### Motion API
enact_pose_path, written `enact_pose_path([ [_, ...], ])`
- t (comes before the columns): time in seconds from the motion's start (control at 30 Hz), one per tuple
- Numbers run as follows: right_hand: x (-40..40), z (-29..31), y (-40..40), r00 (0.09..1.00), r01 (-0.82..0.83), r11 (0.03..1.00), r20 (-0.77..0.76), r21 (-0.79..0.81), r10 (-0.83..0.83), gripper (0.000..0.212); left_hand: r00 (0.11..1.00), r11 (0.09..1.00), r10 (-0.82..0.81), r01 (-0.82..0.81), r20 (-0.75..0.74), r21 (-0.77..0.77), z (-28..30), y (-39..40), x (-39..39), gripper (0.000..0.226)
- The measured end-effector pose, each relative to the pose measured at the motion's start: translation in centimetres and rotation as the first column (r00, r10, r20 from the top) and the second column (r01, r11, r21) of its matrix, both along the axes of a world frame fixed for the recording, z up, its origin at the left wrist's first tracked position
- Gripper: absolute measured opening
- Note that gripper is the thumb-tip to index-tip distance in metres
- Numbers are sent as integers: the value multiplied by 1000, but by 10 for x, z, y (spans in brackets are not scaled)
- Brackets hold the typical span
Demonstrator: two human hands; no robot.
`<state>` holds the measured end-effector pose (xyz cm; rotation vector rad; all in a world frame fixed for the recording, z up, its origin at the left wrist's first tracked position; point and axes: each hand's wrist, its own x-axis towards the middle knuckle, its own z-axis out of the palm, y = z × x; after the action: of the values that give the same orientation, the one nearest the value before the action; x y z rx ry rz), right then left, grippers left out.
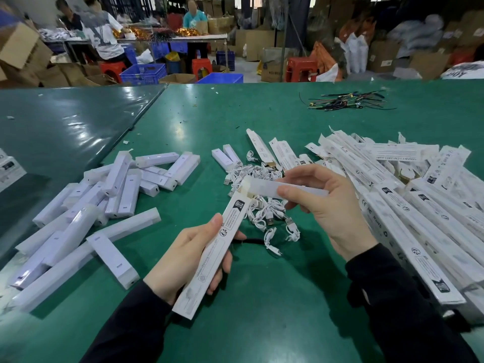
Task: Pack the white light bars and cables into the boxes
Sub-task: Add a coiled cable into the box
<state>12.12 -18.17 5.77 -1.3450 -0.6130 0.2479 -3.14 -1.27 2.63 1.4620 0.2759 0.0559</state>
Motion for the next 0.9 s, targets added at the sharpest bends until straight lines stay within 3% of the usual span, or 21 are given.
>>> enact_pose_path([
  [0.23, 7, 5, -9, 993, -97, 989, 52, -108, 103, 27, 997, 998, -52, 54, -61, 31, 2, 3, -3, 58],
  [0.4, 11, 8, -18, 964, -241, 916, 27, -320, 263, 27, 971, 977, -197, 206, -133, 60, 3, 9, -8, 64],
  [0.5, 10, 9, -20, 932, -342, 846, -31, -409, 362, 32, 939, 947, -309, 318, -149, 41, 4, 7, -10, 41],
  [0.57, 8, 7, -15, 942, -327, 865, -52, -380, 333, 44, 940, 948, -312, 317, -139, 22, 4, 7, -10, 43],
  [0.73, -4, -3, 5, 994, -68, 988, -94, -138, 55, 70, 967, 971, -237, 237, -92, -14, 3, 8, -6, 56],
  [0.8, -10, -8, 10, 997, -61, 992, -54, -113, 55, 59, 969, 973, -229, 228, -89, -25, 3, 7, -6, 58],
  [0.9, -19, -10, 17, 994, -34, 985, 95, -167, 50, 18, 984, 986, -164, 161, -77, -49, 3, 7, -5, 60],
])
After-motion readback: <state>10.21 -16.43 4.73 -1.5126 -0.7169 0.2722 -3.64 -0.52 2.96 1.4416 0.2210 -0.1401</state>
